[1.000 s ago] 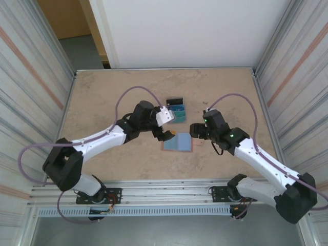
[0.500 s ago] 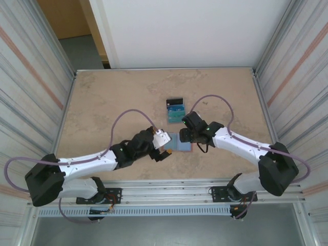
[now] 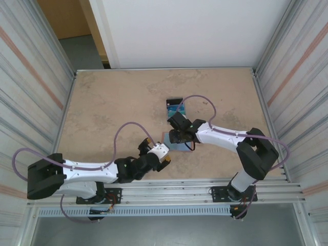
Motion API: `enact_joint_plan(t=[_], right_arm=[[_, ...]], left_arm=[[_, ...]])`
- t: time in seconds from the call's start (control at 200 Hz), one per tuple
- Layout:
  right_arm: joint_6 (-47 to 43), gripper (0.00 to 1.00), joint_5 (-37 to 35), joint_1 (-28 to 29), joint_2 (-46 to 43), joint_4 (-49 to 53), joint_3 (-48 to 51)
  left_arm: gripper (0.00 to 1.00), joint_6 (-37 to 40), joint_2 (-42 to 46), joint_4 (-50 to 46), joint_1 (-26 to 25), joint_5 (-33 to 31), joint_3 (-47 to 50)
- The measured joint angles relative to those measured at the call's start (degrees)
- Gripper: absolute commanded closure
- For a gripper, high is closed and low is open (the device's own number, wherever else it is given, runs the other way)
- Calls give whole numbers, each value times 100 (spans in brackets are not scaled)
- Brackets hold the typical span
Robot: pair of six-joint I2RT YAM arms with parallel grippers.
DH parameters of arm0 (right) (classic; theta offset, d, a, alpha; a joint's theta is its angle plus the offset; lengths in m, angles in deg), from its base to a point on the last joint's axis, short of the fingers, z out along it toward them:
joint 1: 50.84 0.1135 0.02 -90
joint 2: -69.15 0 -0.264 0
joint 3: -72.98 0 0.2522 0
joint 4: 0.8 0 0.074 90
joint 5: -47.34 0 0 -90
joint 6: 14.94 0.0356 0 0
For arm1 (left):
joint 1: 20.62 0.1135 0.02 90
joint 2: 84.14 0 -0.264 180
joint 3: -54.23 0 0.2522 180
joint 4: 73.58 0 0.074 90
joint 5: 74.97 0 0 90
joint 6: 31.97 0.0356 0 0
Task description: Take the credit cards out of the card holder
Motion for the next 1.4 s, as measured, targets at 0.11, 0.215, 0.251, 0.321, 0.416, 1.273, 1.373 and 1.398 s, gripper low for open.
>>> enact_joint_plan(t=[0.11,0.215,0.251,0.321,0.416,1.273,1.373,1.398], right_arm=[[-2,51,48,116,245,-37,-205],[-13,50,133,181,511,-33,-402],[-17,49,149,195,601,-31,-474],[-22,48,155,236,774,-22,-636],[-39,46,170,297,968,-17,-835],[-168,45,61,328,1674,146,-1325],[-168,45,11,328,1674,170,-1322],[-168,45,7,328,1674,170,-1320]], left_arm=[[1,-352,0,-57,-313,-525,33],[1,-782,0,-229,-553,-970,37],[1,-933,0,-302,-605,-1073,48],[1,-1209,4,-437,-654,-1213,83],[1,-1456,4,-603,-656,-1329,122],[1,-2039,-57,-1202,-654,-1755,92],[1,-2507,-81,-1777,-632,-1919,-46],[1,-2627,-85,-1910,-605,-1937,-85]])
